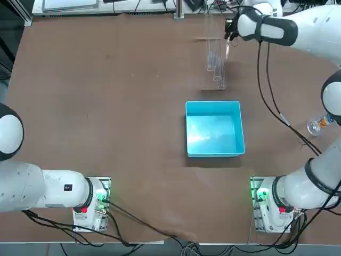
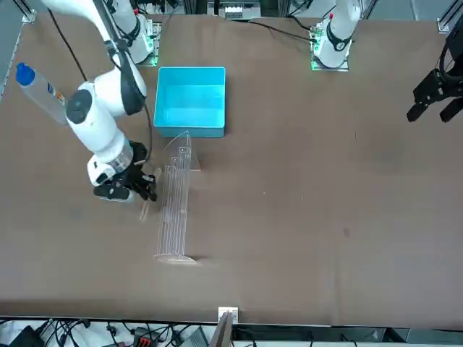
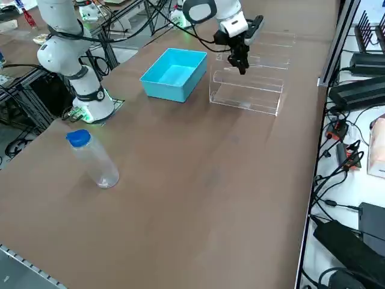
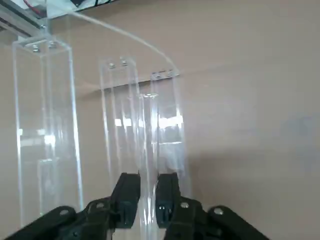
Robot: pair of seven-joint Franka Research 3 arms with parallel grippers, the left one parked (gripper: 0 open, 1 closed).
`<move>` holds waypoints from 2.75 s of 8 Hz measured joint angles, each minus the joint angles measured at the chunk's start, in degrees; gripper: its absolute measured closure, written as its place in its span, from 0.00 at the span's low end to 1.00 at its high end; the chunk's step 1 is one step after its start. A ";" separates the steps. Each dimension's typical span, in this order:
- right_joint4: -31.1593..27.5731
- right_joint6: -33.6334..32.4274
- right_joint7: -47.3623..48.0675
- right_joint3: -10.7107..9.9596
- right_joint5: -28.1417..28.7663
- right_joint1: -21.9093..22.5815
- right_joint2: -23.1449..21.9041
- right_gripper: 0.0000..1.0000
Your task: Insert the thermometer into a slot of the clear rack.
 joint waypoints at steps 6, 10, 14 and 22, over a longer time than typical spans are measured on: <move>0.00 2.98 1.01 -0.01 -0.07 1.45 3.14 0.78; -0.02 3.32 1.01 -0.01 -0.11 2.18 4.51 0.78; -0.03 3.33 1.01 -0.04 -0.14 2.42 4.99 0.76; 0.69 0.02 -1.10 -1.65 -0.60 1.39 2.79 0.00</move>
